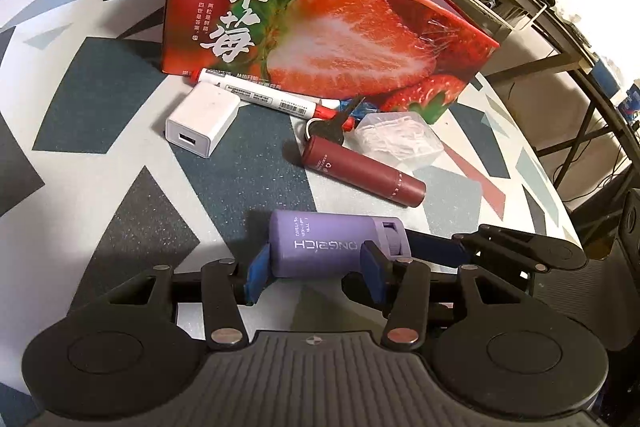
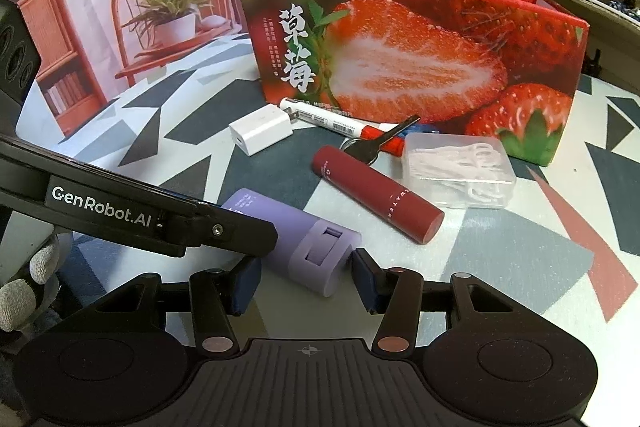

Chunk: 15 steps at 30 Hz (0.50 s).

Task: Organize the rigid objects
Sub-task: 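Close both grippers on the lavender case and lift it, then carry the lavender case into the red box and lower it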

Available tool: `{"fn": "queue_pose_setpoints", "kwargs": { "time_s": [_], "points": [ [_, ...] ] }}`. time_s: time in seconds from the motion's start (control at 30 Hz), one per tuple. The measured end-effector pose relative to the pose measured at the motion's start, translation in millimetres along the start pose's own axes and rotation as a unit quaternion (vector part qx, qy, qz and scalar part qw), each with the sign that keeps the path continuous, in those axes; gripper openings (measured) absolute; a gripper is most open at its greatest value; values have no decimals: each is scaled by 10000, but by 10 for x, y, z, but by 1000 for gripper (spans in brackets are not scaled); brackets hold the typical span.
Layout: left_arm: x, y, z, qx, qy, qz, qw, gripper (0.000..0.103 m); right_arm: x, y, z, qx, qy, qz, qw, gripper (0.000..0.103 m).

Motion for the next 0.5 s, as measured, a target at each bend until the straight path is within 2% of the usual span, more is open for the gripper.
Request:
{"fn": "queue_pose_setpoints", "kwargs": {
  "time_s": [0.5],
  "points": [
    [9,-7,1,0,-36,-3,10000,51,-7,-9,5,29,5,15,10000,47]
  ]
}}
Point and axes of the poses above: each gripper's, at about its wrist camera, not at the fingertips, and x roughly the way its jaws point, z to its right, y to its top, the point moved 10 cm from there along x, roughly the way its jaws point, and after that the axes turned 2 degrees about -y, right-handed, at the moved point
